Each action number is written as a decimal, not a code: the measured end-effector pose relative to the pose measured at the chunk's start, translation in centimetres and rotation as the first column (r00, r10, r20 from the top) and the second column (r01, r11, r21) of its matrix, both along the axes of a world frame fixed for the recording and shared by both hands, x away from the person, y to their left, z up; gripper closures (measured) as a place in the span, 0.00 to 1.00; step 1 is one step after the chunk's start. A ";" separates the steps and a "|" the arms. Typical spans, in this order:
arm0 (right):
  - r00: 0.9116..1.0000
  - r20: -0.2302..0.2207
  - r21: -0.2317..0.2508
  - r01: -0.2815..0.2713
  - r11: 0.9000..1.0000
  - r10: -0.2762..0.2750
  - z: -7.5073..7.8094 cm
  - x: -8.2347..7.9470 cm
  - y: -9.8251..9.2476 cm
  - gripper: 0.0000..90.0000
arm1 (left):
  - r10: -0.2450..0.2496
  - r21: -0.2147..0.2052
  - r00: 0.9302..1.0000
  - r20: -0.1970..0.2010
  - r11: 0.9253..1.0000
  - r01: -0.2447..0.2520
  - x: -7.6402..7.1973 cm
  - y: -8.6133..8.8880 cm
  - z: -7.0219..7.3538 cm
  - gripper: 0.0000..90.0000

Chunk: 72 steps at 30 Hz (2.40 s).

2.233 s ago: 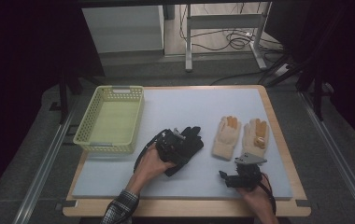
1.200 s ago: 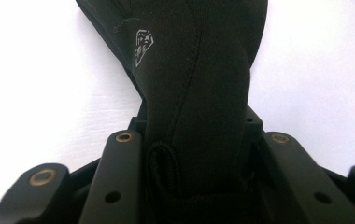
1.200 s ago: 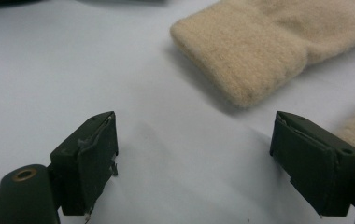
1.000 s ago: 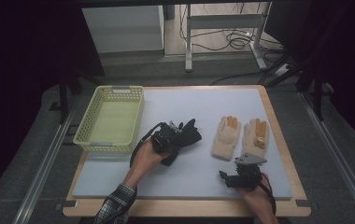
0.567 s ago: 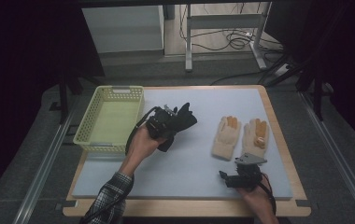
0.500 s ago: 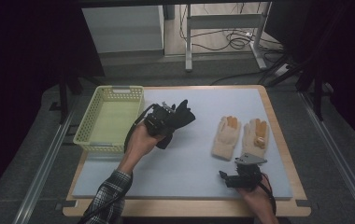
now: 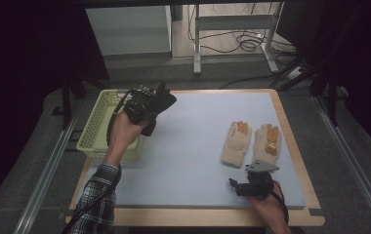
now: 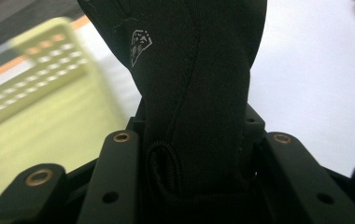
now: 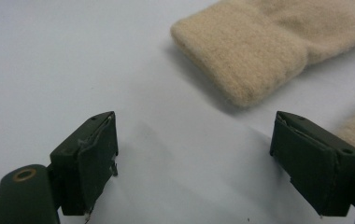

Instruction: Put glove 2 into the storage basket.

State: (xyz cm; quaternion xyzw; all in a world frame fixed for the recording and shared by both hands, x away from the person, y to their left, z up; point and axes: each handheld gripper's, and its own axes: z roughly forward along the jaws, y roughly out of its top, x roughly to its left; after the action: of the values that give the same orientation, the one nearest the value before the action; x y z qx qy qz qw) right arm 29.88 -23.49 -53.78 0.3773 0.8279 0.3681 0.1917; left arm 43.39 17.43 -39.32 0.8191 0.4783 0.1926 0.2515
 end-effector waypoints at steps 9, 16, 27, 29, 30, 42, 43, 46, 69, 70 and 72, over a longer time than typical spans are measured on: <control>1.000 0.000 0.000 0.000 1.000 0.000 0.0 0.0 0.0 0.17 | 0.135 -0.004 0.991 -0.002 0.991 -0.135 0.8 6.1 -0.3 0.68; 1.000 0.000 0.000 -0.001 1.000 0.001 0.0 0.0 0.0 0.17 | 0.218 -0.027 0.975 -0.041 0.975 -0.219 1.6 10.3 -2.1 0.68; 1.000 0.001 0.000 -0.001 1.000 0.001 0.0 0.0 0.0 0.17 | 0.266 0.016 0.950 -0.162 0.964 -0.267 3.6 13.3 -7.1 0.66; 1.000 0.001 0.000 0.000 1.000 0.000 0.0 0.0 0.0 0.17 | 0.278 0.046 0.944 -0.176 0.961 -0.274 3.9 13.4 -7.8 0.66; 1.000 0.001 0.000 0.000 1.000 0.000 0.0 0.0 0.0 0.17 | 0.285 0.063 0.941 -0.183 0.959 -0.278 4.0 13.6 -8.1 0.65; 1.000 0.000 0.001 0.000 1.000 0.000 0.0 0.0 0.0 0.17 | 0.345 0.146 0.900 -0.265 0.937 -0.316 5.3 14.4 -10.8 0.36; 1.000 0.000 0.002 0.001 1.000 -0.001 0.0 0.0 0.0 0.17 | 0.347 0.160 0.897 -0.273 0.936 -0.313 5.3 14.4 -10.9 0.31; 1.000 0.000 0.002 0.001 1.000 -0.001 0.0 0.0 0.0 0.17 | 0.335 0.175 0.899 -0.283 0.939 -0.295 5.1 14.1 -10.7 0.19; 1.000 0.000 0.001 0.000 1.000 0.000 0.0 0.0 0.0 0.17 | 0.137 -0.047 0.988 -0.075 0.989 -0.140 0.1 13.1 -4.5 0.02; 1.000 0.000 0.001 0.000 1.000 0.000 0.0 0.0 0.0 0.17 | 0.128 -0.054 0.990 -0.066 0.990 -0.132 -0.1 12.9 -4.4 0.02; 1.000 0.000 0.001 0.001 1.000 -0.001 0.0 0.0 0.0 0.17 | 0.111 -0.067 0.993 -0.046 0.991 -0.114 -0.6 12.5 -4.2 0.02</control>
State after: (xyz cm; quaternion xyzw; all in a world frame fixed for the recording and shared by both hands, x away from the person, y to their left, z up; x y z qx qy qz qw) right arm 29.88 -23.48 -53.78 0.3776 0.8276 0.3684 0.1917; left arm 42.80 29.96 -43.48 0.7854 0.5353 0.1726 0.2583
